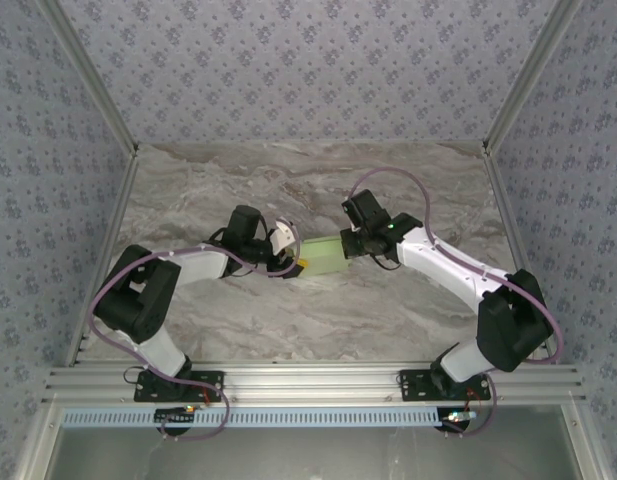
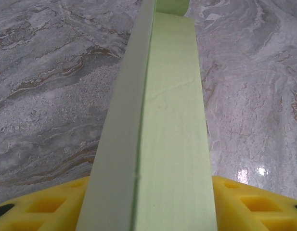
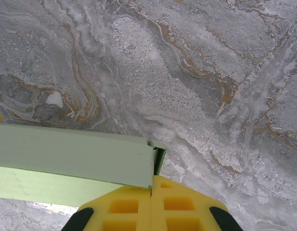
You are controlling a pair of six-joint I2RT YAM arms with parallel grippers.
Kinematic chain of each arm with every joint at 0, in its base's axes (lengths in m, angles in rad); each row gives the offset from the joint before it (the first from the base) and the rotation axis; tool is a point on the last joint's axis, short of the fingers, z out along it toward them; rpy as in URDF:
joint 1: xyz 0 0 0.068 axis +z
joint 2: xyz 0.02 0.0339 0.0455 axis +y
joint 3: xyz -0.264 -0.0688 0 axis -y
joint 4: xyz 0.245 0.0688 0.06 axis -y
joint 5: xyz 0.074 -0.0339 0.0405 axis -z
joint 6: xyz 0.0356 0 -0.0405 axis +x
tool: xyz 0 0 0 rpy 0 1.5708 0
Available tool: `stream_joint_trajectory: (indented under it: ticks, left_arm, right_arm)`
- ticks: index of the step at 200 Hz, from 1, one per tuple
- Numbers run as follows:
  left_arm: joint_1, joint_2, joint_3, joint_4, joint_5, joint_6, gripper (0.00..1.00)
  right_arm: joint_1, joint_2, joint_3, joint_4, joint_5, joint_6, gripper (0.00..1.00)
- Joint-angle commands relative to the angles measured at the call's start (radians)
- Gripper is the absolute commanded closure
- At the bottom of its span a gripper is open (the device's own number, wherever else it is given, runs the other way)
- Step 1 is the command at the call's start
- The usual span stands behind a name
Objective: Fold the paper box
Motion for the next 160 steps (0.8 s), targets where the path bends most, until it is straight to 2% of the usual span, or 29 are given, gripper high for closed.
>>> stream_joint_trajectory:
  ticks: [1,43,84,98,139,160]
  left_arm:
    - [0.006,-0.043,0.000,0.009,0.000,-0.009,0.40]
    - [0.013,-0.083,-0.015,0.013,-0.030,-0.050,0.37]
    - [0.012,-0.164,-0.051,0.020,-0.114,-0.194,0.35]
    - [0.001,-0.202,-0.066,0.002,-0.184,-0.243,0.35]
    - [-0.078,-0.317,-0.071,-0.125,-0.478,-0.367,0.40]
    - [-0.109,-0.362,-0.060,-0.195,-0.554,-0.425,0.46]
  right_arm:
    - [0.010,0.007,0.003,-0.070,0.029,0.020,0.95]
    - [0.020,0.019,0.018,-0.078,0.037,0.024,0.95]
    - [0.029,0.025,0.027,-0.082,0.042,0.028,0.95]
    - [0.032,0.029,0.033,-0.085,0.044,0.029,0.95]
    - [0.038,0.041,0.045,-0.096,0.051,0.031,0.95]
    - [0.041,0.043,0.045,-0.100,0.054,0.034,0.95]
